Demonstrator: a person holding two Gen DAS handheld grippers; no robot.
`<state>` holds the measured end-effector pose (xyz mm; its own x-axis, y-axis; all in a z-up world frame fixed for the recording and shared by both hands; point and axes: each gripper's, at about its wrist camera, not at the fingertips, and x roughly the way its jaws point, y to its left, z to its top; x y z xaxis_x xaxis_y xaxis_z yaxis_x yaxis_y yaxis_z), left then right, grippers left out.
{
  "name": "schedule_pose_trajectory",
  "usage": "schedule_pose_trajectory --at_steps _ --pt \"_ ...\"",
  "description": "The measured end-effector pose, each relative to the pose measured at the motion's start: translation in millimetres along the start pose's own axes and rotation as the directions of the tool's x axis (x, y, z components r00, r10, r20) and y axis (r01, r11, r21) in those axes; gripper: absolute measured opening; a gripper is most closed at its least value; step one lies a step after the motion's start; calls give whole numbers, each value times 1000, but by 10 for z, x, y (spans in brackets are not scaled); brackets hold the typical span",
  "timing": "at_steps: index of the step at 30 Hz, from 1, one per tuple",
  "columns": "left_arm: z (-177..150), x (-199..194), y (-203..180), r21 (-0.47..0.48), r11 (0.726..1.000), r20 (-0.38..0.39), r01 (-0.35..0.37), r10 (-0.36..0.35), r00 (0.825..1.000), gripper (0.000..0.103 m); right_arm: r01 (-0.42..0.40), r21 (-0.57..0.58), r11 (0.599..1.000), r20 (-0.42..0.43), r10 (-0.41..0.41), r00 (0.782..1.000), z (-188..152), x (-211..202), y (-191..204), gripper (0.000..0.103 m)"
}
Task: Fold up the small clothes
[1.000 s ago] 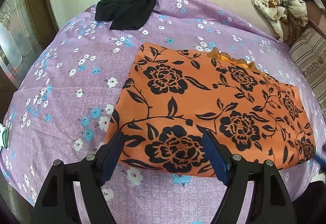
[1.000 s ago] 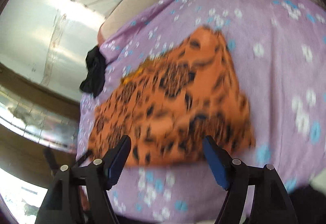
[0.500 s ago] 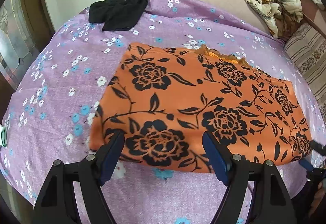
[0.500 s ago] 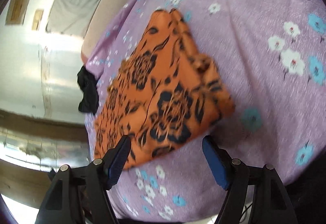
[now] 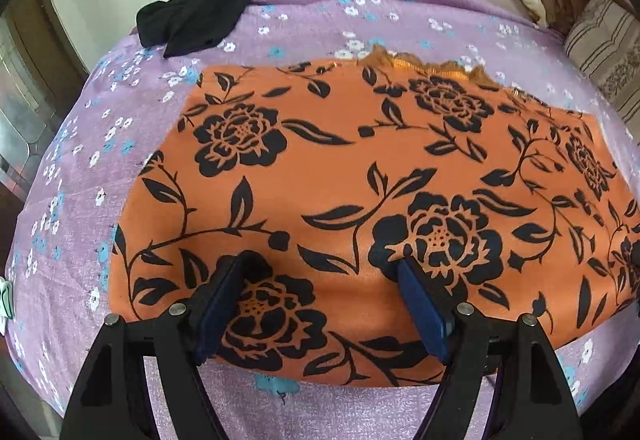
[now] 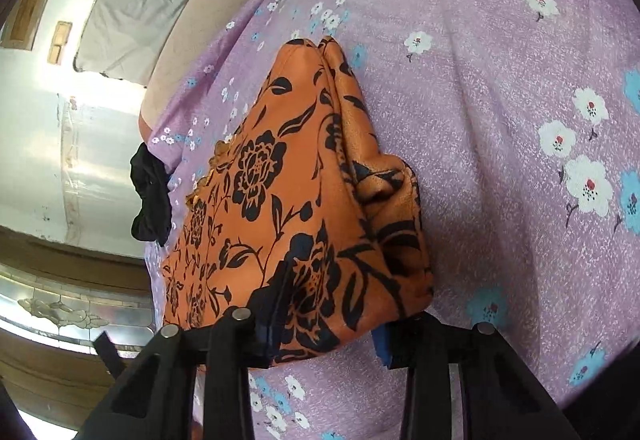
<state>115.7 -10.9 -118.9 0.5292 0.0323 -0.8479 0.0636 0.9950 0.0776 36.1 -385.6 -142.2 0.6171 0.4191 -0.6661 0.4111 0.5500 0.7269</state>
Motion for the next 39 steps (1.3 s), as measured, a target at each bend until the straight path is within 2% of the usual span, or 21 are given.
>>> schedule_pose_trajectory --at_steps 2,4,7,9,10,13,18,21,22,24,26,29,31,33,34,35,37,39 --pt "21 -72 31 -23 1000 23 19 -18 1000 79 -12 10 1000 17 12 1000 5 -27 19 61" --pt "46 -129 38 -36 999 56 30 -28 998 79 -19 15 1000 23 18 1000 19 -4 34 63" --pt "41 23 -62 4 1000 18 12 -12 1000 79 -19 18 1000 28 19 999 58 77 52 63" --pt "10 120 -103 25 1000 -4 -4 5 1000 80 1 -5 1000 23 -1 1000 71 112 97 40" --pt "3 108 -105 23 1000 9 -7 7 1000 81 17 -23 1000 6 -17 1000 81 154 124 17" --pt "19 81 -87 13 1000 2 2 -3 1000 81 49 -71 996 15 -48 999 73 150 189 14" --pt "15 90 -78 14 1000 3 5 -5 1000 81 42 -125 991 56 -35 998 67 23 311 13" --pt "14 84 -89 13 1000 1 0 0 1000 81 40 -69 997 8 -39 999 72 124 160 17" --pt "13 81 -87 13 1000 -2 3 -3 1000 81 37 -55 998 2 -37 999 67 132 112 21" --pt "17 66 -78 11 1000 -6 8 -8 1000 81 11 -30 999 7 -11 1000 60 114 71 34" --pt "24 38 -64 6 1000 0 10 -10 1000 81 -16 -37 999 20 16 1000 65 82 106 62" --pt "55 -25 -55 -12 1000 26 18 -17 1000 81 -21 -75 997 32 23 999 66 62 207 64" --pt "61 26 -78 -3 1000 19 16 -16 1000 81 4 -73 997 29 -2 1000 72 119 222 64" --pt "32 134 -123 19 1000 -4 0 0 1000 82 19 -80 997 22 -17 1000 71 168 219 56" --pt "26 130 -133 28 1000 10 -11 11 1000 85 37 -97 995 23 -35 999 70 177 234 35" --pt "29 112 -132 29 1000 11 -10 10 1000 84 56 -112 992 19 -54 998 75 191 240 24" --pt "57 35 -87 8 1000 17 21 -21 1000 84 61 -117 991 18 -59 998 81 183 248 23" --pt "71 -66 -42 -21 999 53 33 -32 998 84 33 -113 993 30 -30 999 80 139 259 23"
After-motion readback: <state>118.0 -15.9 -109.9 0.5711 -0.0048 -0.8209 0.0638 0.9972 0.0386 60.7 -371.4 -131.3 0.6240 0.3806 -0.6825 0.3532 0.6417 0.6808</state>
